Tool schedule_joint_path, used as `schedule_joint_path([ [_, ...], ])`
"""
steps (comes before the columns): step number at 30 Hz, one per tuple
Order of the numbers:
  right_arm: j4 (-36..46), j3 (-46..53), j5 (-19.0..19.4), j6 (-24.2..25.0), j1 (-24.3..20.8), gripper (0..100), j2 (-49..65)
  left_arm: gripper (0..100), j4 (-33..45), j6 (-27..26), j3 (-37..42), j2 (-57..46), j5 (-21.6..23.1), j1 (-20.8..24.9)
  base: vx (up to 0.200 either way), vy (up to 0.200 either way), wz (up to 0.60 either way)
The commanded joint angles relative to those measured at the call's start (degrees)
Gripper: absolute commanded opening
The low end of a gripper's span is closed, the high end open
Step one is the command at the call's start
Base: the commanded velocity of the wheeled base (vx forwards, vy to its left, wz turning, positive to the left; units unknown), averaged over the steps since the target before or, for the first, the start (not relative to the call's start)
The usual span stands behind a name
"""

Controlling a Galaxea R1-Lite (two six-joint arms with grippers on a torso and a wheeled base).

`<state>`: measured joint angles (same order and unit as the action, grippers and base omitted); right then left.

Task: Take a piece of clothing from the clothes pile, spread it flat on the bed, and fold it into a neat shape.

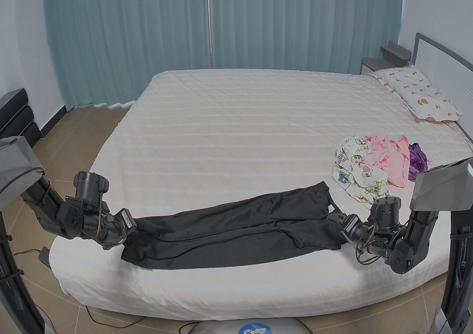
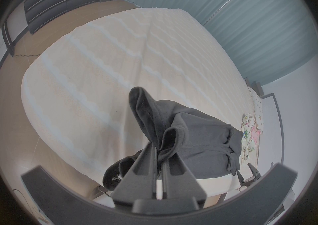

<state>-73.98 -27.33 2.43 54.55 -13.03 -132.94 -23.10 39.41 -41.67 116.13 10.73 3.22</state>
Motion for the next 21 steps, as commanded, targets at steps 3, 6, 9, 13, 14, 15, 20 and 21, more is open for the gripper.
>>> schedule_joint_path([
  [3, 0.0, 0.0, 0.0, -0.1, 0.0, 100, 0.0, 0, 3.6, 0.0, -1.8, -2.3, -0.1, 1.8, 0.000, -0.200, 0.00],
  [6, 0.0, 0.0, 0.0, 0.0, 0.0, 100, 0.0, 0, 4.4, 0.0, -2.5, -2.0, -0.4, 2.8, 0.000, -0.200, 0.00],
  [9, 0.0, 0.0, 0.0, 0.0, 0.0, 100, 0.0, 0, 5.7, 0.0, -3.9, -1.9, -0.8, 4.3, 0.000, -0.200, 0.00],
  [13, 0.0, 0.0, 0.0, -0.1, 0.0, 100, 0.0, 0, 8.1, 0.0, -5.4, -1.8, -0.8, 5.6, 0.000, -0.200, 0.00],
  [14, 0.0, 0.0, 0.0, 0.0, 0.0, 100, 0.0, 0, 8.5, 0.1, -5.7, -1.8, -0.8, 5.7, 0.000, -0.200, 0.00],
  [15, 0.0, 0.0, 0.0, 0.0, 0.0, 100, 0.0, 0, 8.8, 0.0, -5.9, -1.8, -0.8, 6.0, 0.000, -0.200, 0.00],
  [20, 0.0, 0.0, -0.1, -0.1, -0.1, 100, -0.1, 0, 9.0, 0.1, -6.8, -1.8, -0.9, 7.2, 0.000, -0.200, 0.00],
  [21, 0.0, 0.0, -0.1, -0.1, -0.2, 100, -0.1, 0, 9.0, 0.2, -7.1, -1.8, -1.0, 7.7, 0.000, -0.200, 0.00],
])
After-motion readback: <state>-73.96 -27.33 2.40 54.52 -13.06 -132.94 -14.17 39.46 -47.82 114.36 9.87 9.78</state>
